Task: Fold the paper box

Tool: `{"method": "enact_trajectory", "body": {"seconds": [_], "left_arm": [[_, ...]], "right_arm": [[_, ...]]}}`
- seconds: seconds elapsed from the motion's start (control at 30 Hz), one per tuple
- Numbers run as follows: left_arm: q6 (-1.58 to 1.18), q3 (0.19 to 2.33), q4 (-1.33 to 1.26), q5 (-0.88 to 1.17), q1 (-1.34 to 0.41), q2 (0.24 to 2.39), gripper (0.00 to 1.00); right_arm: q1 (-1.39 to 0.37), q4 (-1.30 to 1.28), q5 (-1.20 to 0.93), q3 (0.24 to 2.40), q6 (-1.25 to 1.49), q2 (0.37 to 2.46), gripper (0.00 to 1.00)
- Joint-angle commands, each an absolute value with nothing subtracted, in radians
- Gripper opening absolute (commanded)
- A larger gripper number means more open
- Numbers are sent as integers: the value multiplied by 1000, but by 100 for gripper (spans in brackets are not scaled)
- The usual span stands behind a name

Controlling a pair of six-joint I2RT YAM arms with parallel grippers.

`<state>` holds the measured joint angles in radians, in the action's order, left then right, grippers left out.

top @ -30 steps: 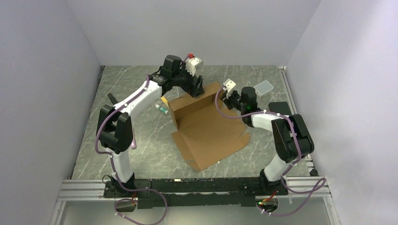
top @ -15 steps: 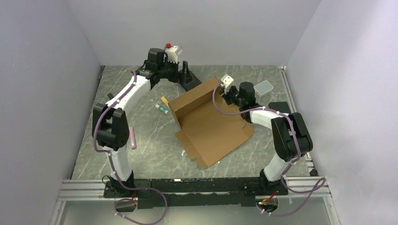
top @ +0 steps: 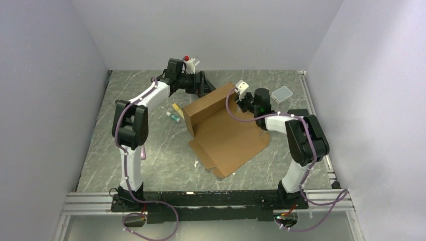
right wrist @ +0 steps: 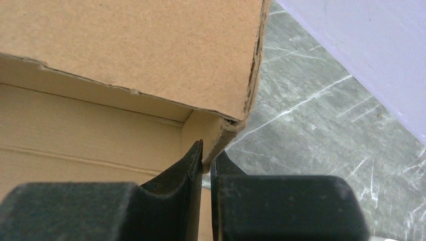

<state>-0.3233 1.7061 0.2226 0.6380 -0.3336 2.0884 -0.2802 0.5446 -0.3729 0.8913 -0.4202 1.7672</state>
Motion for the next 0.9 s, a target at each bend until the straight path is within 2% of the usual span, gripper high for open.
{"method": "enact_trajectory", "body": {"seconds": [0.0,0.33,0.53,0.87], "left_arm": [[-368,1762,168,717,-335,2096,92],[-375,1768,173,754,-333,2141,90],[-390,1764,162,769,-327,2159,89],[-413,1756,149,800,-322,2178,88]], "right_arm": [[-276,624,-401,924,-432,1792,14],[-276,685,-455,963,-397,1841,30],[-276,706,-485,969,-372,1854,35],[-276,824,-554,965,-262,1890,35]]}}
